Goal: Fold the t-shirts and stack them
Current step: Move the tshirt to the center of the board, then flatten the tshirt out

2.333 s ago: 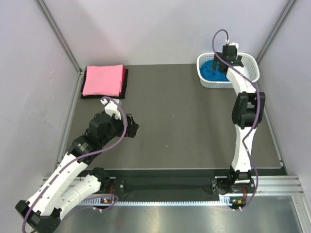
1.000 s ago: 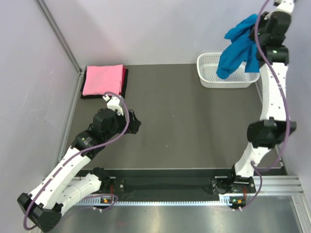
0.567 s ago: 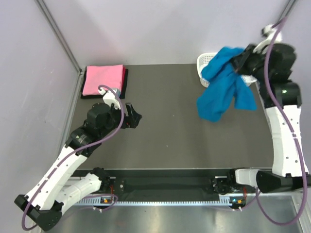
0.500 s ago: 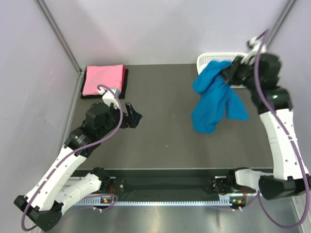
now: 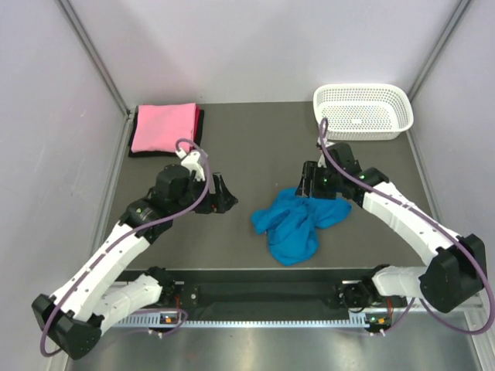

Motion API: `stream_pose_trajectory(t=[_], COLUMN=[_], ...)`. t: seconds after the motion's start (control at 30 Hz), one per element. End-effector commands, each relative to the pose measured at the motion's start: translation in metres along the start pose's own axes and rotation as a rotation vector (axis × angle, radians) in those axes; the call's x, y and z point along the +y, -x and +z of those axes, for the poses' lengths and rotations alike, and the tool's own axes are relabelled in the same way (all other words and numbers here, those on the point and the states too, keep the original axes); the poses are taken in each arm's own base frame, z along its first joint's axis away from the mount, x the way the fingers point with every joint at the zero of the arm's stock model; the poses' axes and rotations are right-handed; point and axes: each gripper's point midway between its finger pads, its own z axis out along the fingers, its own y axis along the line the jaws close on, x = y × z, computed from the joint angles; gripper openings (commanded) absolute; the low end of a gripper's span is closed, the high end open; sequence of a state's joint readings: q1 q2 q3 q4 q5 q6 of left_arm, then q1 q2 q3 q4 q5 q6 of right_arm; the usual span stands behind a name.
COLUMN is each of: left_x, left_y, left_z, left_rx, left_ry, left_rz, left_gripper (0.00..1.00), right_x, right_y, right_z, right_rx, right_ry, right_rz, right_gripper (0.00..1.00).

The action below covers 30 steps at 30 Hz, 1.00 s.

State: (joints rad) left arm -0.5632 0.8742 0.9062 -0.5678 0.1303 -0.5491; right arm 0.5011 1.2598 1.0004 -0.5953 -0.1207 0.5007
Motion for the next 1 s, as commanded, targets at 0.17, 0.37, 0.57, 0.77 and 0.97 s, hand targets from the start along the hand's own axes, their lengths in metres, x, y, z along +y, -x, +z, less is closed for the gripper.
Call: stream_pose_trajectory(t=[0.17, 0.37, 0.57, 0.77, 0.97], left_x=[-0.018, -0.017, -0.021, -0.023, -0.024], left_y=[-0.042, -0.070, -0.080, -0.090, -0.102], left_z=[0.051, 0.082, 0.111, 0.133, 0.153], left_rx=[0.161, 0.207, 0.241, 0.300, 0.374], left_ry=[-0.156, -0.180, -0.208, -0.209, -0.217], left_rz=[-0.113, -0.134, -0.143, -0.140, -0.152], left_gripper=[0.84, 0.85, 0.84, 0.79, 0.70], right_x=[-0.077, -0.135, -0.168, -0.181, -0.193], right_y=[-0.002, -0.013, -0.004, -0.008, -0.027], right_z=[-0.025, -0.027, -0.005, 0.011, 0.025], right_rx=[-0.094, -0.142, -0.120, -0.135, -0.094], right_ry=[-0.192, -0.299, -0.314, -0.274, -0.298], right_rz=[0.217, 0.357, 0.338, 0.337, 0.348], right_gripper=[0.61, 0.61, 0.60, 0.60, 0.58])
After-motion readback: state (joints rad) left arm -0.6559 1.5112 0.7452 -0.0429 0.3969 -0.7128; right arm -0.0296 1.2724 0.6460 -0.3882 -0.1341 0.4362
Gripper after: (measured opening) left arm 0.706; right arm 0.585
